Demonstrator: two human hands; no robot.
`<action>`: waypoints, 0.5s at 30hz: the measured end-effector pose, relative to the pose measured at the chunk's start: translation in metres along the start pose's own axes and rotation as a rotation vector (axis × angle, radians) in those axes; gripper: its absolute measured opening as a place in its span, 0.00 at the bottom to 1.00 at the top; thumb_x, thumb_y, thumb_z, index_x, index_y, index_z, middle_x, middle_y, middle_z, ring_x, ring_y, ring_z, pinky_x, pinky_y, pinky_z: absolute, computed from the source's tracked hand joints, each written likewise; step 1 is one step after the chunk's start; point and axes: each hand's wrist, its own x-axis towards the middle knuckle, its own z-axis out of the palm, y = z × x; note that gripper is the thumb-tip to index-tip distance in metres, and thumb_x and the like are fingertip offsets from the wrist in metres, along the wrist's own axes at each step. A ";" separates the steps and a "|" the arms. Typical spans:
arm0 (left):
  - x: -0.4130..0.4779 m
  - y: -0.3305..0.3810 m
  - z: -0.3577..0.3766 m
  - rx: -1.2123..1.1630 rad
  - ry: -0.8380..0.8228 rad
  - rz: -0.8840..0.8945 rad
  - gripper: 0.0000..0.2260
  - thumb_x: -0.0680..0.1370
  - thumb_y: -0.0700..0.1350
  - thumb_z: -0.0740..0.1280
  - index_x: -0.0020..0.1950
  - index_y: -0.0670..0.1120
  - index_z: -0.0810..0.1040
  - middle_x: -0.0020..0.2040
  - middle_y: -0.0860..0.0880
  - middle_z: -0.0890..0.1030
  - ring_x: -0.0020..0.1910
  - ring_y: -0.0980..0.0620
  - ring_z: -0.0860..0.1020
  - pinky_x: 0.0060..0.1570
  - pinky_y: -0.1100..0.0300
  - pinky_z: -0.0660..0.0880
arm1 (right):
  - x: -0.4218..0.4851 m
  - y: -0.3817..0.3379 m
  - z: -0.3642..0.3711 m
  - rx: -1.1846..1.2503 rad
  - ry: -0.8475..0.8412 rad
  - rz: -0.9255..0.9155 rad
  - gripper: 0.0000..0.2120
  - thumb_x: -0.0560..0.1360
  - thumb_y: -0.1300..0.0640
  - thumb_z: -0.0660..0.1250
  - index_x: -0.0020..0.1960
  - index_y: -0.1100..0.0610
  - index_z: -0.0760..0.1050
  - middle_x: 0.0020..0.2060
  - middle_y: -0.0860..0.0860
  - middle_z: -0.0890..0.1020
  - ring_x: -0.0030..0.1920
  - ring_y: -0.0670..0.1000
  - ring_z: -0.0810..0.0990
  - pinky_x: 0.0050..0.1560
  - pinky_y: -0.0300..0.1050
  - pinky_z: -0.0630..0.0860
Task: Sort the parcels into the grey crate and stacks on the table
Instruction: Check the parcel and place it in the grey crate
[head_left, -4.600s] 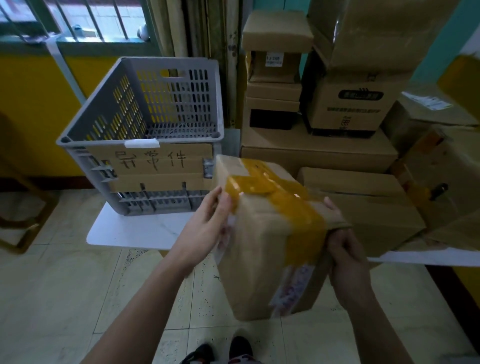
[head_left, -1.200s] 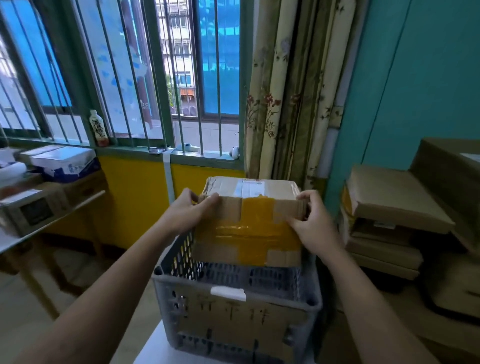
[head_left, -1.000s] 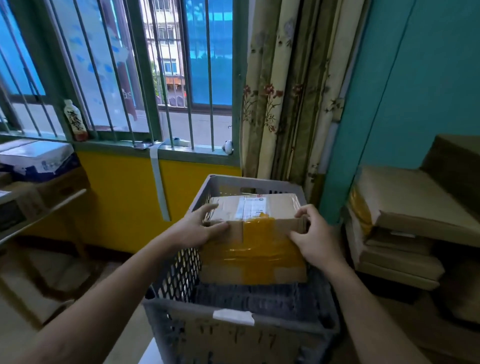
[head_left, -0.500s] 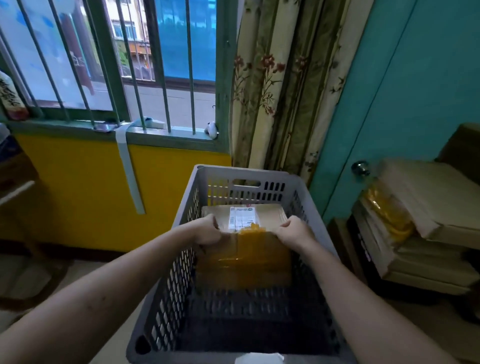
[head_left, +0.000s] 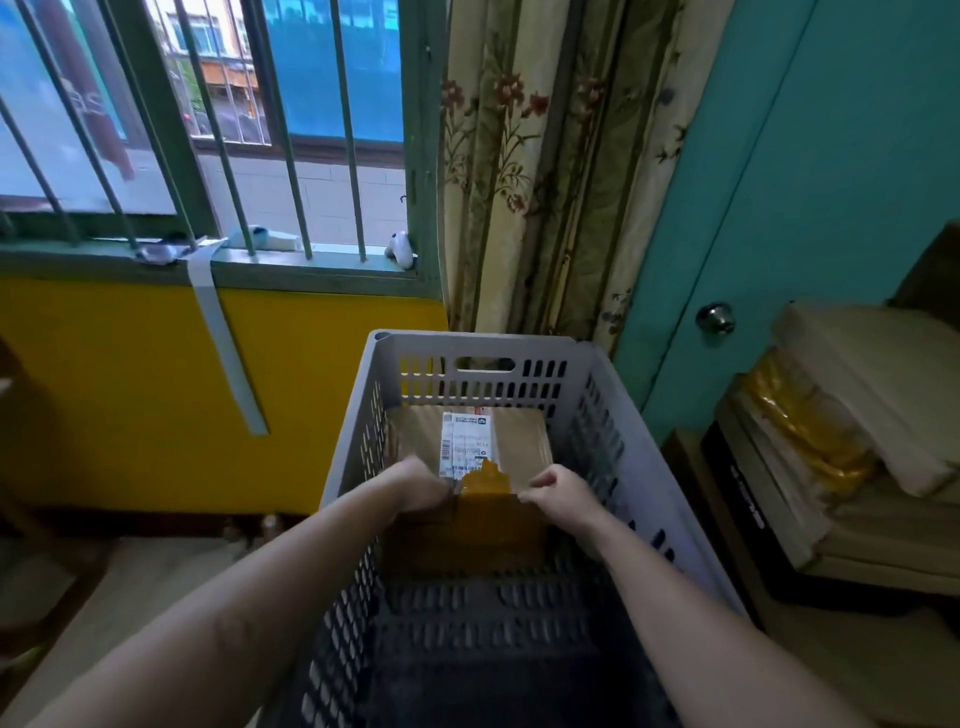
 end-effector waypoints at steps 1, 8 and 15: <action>0.001 0.000 0.002 0.042 -0.003 -0.017 0.26 0.81 0.46 0.66 0.77 0.39 0.63 0.71 0.41 0.72 0.69 0.44 0.73 0.64 0.53 0.73 | 0.000 0.002 0.001 0.004 -0.024 -0.001 0.10 0.74 0.55 0.72 0.53 0.55 0.74 0.53 0.53 0.79 0.55 0.53 0.77 0.57 0.49 0.76; 0.001 0.001 0.008 0.264 -0.018 -0.006 0.18 0.83 0.47 0.62 0.71 0.40 0.72 0.70 0.43 0.75 0.68 0.45 0.73 0.68 0.53 0.70 | 0.002 0.014 0.005 0.038 -0.127 -0.032 0.20 0.75 0.58 0.71 0.66 0.57 0.72 0.63 0.54 0.76 0.60 0.52 0.75 0.62 0.46 0.74; 0.006 -0.014 0.007 0.538 0.093 0.001 0.24 0.81 0.52 0.62 0.77 0.47 0.64 0.74 0.44 0.70 0.68 0.44 0.74 0.60 0.54 0.75 | 0.006 0.013 0.007 -0.262 0.078 -0.049 0.30 0.74 0.48 0.70 0.73 0.53 0.65 0.68 0.57 0.72 0.63 0.57 0.75 0.58 0.46 0.75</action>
